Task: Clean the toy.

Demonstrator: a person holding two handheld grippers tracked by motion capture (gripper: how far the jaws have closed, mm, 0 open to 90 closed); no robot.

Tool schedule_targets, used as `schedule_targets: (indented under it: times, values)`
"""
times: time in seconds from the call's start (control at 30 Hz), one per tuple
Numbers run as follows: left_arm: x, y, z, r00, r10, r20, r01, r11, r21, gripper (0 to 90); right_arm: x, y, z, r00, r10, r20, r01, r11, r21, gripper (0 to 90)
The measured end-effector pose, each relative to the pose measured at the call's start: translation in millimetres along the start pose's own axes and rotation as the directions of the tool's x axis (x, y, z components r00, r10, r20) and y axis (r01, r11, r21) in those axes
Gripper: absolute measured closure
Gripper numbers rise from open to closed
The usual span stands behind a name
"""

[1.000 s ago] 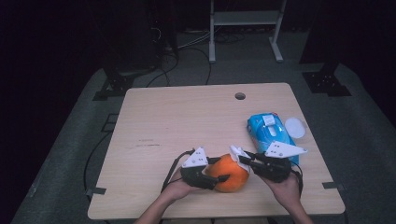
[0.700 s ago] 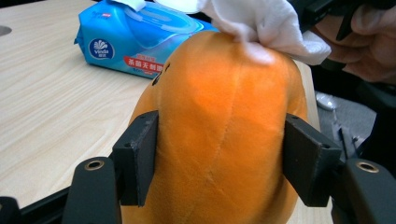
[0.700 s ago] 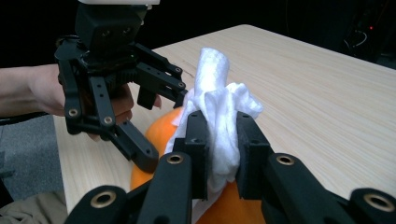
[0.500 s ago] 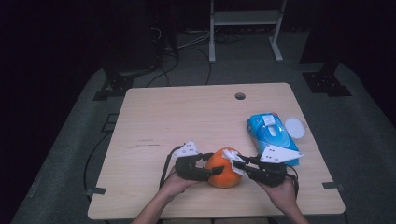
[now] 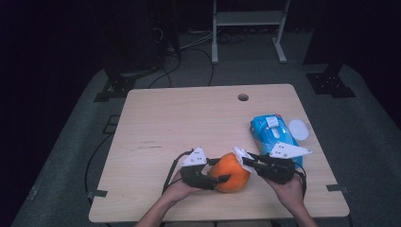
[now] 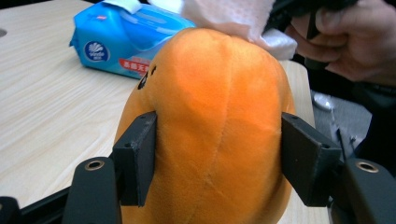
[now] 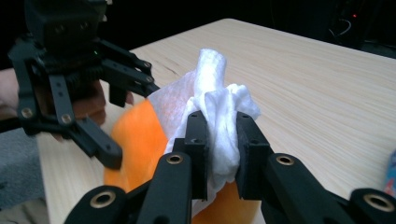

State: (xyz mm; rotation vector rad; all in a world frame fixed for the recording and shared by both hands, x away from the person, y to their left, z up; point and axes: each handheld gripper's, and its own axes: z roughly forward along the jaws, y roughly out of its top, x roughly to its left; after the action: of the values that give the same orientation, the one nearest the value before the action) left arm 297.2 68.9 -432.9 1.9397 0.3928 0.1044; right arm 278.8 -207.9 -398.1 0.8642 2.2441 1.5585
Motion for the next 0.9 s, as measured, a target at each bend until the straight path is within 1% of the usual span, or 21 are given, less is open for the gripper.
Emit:
schedule_targets:
  times: [0.03, 0.1, 0.13, 0.17, 0.2, 0.23, 0.3, 0.4, 0.47, 0.53, 0.6, 0.67, 0.73, 0.77, 0.83, 0.9]
  values:
    - [-2.6, 0.7, 1.0, 0.9998, 0.019, 0.001, -0.019, 0.9998, 0.007, 34.1, 2.6, 1.4, 0.1, 1.0, -0.005, -0.008, 0.005, 1.0, -0.007, 76.8]
    - [-8.4, 1.7, 3.6, 0.998, 0.062, 0.006, -0.062, 0.9979, 0.018, 34.1, 10.6, 4.6, 1.8, 0.999, -0.018, -0.041, 0.017, 1.0, -0.019, 76.7]
    - [-11.1, 2.1, 4.7, 0.9964, 0.084, 0.004, -0.084, 0.9961, 0.025, 34.1, 15.1, 6.3, 3.7, 0.9979, -0.04, -0.05, 0.039, 0.999, -0.02, 76.7]
    - [-13.0, 2.4, 5.0, 0.9949, 0.101, 0.003, -0.101, 0.9944, 0.03, 34.1, 19.3, 7.7, 5.3, 0.9969, -0.06, -0.051, 0.059, 0.998, -0.015, 76.7]
    - [-13.7, 2.5, 4.8, 0.9941, 0.108, -0.001, -0.108, 0.9936, 0.032, 34.2, 21.5, 8.6, 6.1, 0.9965, -0.068, -0.048, 0.068, 0.998, -0.007, 76.7]
    - [-13.2, 2.3, 4.2, 0.9942, 0.108, 0.0, -0.108, 0.9937, 0.031, 34.4, 20.9, 8.7, 6.4, 0.9962, -0.074, -0.045, 0.074, 0.997, -0.006, 76.8]
    - [-12.1, 1.3, 3.3, 0.9942, 0.108, 0.004, -0.108, 0.9939, 0.025, 34.9, 14.7, 7.1, 5.2, 0.9976, -0.054, -0.042, 0.054, 0.999, -0.006, 76.8]
    - [-11.4, 1.7, 1.8, 0.994, 0.11, -0.002, -0.11, 0.9936, 0.026, 35.7, 2.3, 1.3, 1.5, 0.9998, -0.016, -0.008, 0.016, 1.0, 0.006, 76.8]
    - [-10.2, 1.5, 0.8, 0.9951, 0.098, -0.006, -0.098, 0.995, 0.017, 36.5, -5.0, -3.2, -0.5, 0.9999, 0.006, 0.013, -0.006, 1.0, 0.02, 76.8]
    - [-8.0, 1.6, -0.3, 0.9962, 0.087, -0.005, -0.087, 0.9962, 0.011, 37.1, -8.8, -6.3, -1.8, 0.9996, 0.022, 0.02, -0.022, 0.999, 0.03, 76.8]
    - [-7.1, 1.8, -1.2, 0.997, 0.078, -0.004, -0.078, 0.997, 0.003, 37.8, -8.0, -6.2, -2.7, 0.9995, 0.02, 0.023, -0.021, 0.999, 0.03, 76.9]
    - [-6.2, 2.2, -2.1, 0.9983, 0.058, -0.009, -0.058, 0.9983, -0.007, 38.4, -2.8, -2.7, -3.6, 0.9997, 0.004, 0.023, -0.004, 1.0, 0.019, 77.0]
    - [-4.5, 3.1, -3.4, 0.9993, 0.036, -0.012, -0.036, 0.9992, -0.019, 39.2, 3.9, 2.4, -4.6, 1.0, -0.001, -0.007, 0.001, 1.0, -0.008, 76.9]
    - [-3.8, 4.0, -4.5, 0.9995, 0.03, -0.014, -0.03, 0.9992, -0.027, 39.6, 8.2, 5.1, -4.9, 0.9998, -0.014, -0.018, 0.013, 1.0, -0.018, 76.9]
    - [-3.2, 6.4, -8.2, 0.9994, 0.03, -0.02, -0.031, 0.9986, -0.043, 40.2, 15.3, 9.1, -5.3, 0.9987, -0.044, -0.027, 0.043, 0.999, -0.029, 76.8]
    - [-3.3, 9.4, -12.5, 0.9991, 0.032, -0.026, -0.034, 0.9979, -0.055, 41.1, 15.3, 9.6, -5.3, 0.9985, -0.051, -0.021, 0.051, 0.998, -0.031, 76.9]
